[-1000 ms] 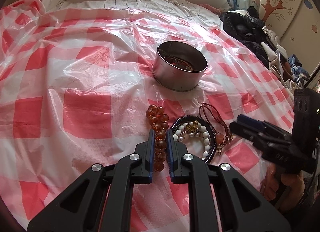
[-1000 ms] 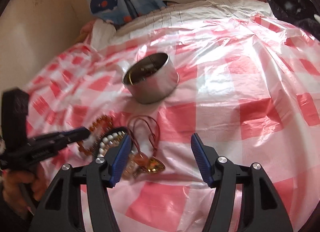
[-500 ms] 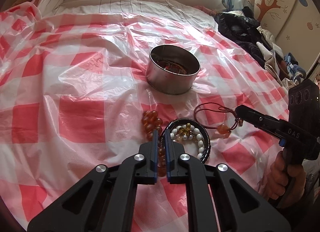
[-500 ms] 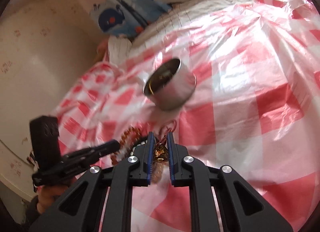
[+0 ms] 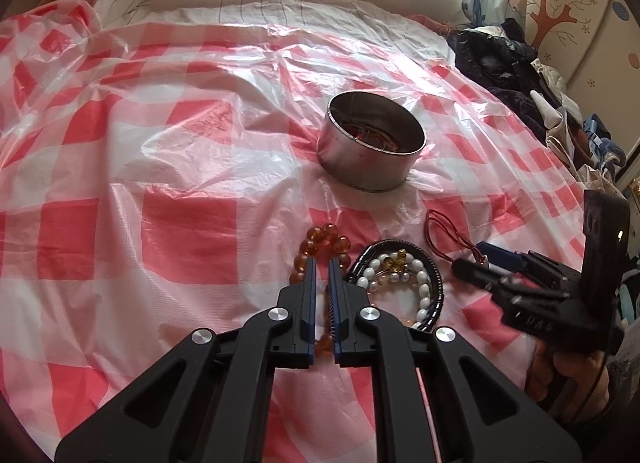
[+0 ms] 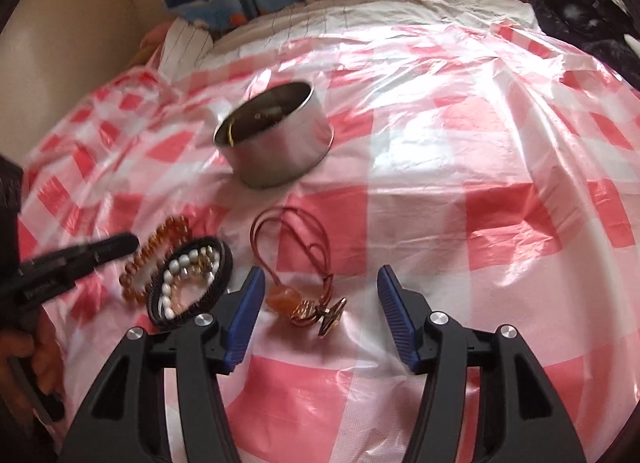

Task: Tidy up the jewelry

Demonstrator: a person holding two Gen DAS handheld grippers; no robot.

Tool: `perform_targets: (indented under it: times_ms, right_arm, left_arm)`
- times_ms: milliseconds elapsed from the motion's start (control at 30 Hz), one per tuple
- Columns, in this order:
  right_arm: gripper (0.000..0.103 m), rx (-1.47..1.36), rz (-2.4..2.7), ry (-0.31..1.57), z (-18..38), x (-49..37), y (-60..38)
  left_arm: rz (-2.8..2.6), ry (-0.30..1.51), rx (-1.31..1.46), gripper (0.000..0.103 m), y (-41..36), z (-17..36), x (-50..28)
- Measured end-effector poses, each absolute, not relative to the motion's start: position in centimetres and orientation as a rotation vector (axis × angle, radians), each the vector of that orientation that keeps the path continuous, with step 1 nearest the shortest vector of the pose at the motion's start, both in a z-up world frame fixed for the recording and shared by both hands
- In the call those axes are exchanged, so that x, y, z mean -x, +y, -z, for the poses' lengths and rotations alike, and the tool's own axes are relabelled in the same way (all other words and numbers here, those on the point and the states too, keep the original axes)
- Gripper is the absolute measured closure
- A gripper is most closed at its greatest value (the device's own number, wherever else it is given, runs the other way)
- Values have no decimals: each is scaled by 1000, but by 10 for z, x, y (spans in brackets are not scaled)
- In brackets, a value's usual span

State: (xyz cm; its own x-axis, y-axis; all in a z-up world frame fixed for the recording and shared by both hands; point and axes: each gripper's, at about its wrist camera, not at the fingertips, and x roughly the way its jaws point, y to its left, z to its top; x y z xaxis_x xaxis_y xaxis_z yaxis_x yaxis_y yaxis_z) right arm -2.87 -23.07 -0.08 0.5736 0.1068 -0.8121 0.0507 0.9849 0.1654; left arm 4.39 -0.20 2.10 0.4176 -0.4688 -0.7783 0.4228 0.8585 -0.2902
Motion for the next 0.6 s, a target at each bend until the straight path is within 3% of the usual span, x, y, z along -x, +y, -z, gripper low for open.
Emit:
perform_targets:
  times_ms: [33, 67, 133, 233, 267, 300, 333, 600]
  right_arm:
    - [55, -134, -23, 968, 3, 29, -225]
    - [77, -122, -31, 972, 4, 28, -222]
    - [87, -148, -51, 975, 4, 28, -224]
    - [87, -334, -135, 943, 1, 31, -242]
    - [87, -392, -162, 924, -2, 32, -247]
    - [87, -455, -191, 900, -4, 34, -252]
    - [87, -524, -221, 877, -5, 35, -259]
    - [87, -669, -333, 756, -22, 41, -268]
  left_arm:
    - [556, 1011, 48, 90, -3, -17, -46]
    - [554, 1022, 45, 82, -4, -13, -47]
    - [562, 1041, 43, 74, -8, -8, -47]
    - [563, 1030, -5, 71, -14, -7, -43]
    - [568, 1027, -22, 75, -16, -7, -42]
    - [576, 1024, -31, 88, -18, -7, -41]
    - [574, 1021, -43, 93, -19, -8, -40]
    - [607, 925, 52, 95, -5, -33, -37]
